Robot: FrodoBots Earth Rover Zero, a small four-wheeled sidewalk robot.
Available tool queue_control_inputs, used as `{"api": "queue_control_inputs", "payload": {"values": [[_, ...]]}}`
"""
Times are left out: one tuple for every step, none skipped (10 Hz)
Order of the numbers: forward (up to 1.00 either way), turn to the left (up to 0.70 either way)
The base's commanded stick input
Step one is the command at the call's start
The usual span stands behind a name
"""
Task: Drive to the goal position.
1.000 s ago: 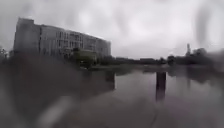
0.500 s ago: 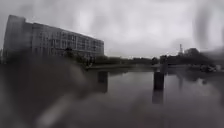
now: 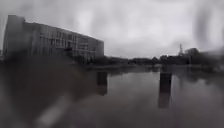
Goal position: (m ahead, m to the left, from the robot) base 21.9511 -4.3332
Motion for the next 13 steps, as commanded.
{"api": "queue_control_inputs", "payload": {"values": [[0.70, -0.35], [0.70, -0.35], [0.70, -0.35], [0.70, 0.00], [0.70, 0.00], [0.70, 0.00], [0.70, 0.00], [0.70, 0.00], [0.70, 0.00], [0.70, 0.00], [0.70, 0.00], [0.70, 0.00], [0.70, 0.00]]}}
